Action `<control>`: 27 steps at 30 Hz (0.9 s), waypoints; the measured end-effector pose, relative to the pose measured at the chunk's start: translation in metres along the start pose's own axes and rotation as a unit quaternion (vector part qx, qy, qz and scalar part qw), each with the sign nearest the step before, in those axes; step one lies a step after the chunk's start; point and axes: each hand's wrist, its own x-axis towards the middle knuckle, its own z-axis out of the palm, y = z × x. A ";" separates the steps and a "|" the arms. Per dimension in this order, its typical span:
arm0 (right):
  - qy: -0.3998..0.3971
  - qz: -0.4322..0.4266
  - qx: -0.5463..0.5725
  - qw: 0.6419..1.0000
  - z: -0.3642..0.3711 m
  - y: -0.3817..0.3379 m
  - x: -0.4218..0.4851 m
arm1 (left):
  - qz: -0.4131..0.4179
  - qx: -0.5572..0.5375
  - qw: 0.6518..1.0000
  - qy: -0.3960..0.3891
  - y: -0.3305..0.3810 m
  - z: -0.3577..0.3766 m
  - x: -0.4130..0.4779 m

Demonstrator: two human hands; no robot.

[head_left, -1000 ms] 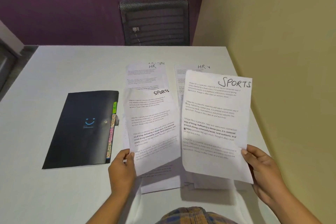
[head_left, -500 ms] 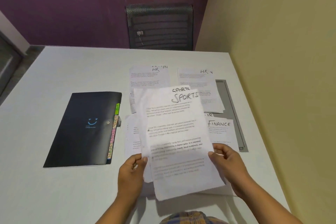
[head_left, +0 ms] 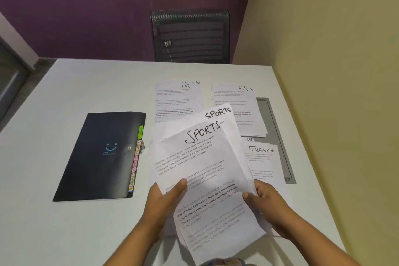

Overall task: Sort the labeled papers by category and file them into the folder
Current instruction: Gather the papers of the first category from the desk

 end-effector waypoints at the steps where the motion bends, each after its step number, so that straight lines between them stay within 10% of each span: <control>1: -0.013 -0.007 -0.008 1.000 -0.002 -0.001 0.001 | 0.011 -0.003 1.000 -0.016 0.005 0.001 0.003; 13: 0.084 -0.163 -0.068 0.981 0.001 -0.034 0.014 | 0.169 0.070 0.978 0.098 0.041 0.032 0.010; 27: 0.099 -0.258 -0.166 0.946 0.006 -0.005 0.034 | 0.252 0.221 0.942 0.008 0.020 0.007 0.020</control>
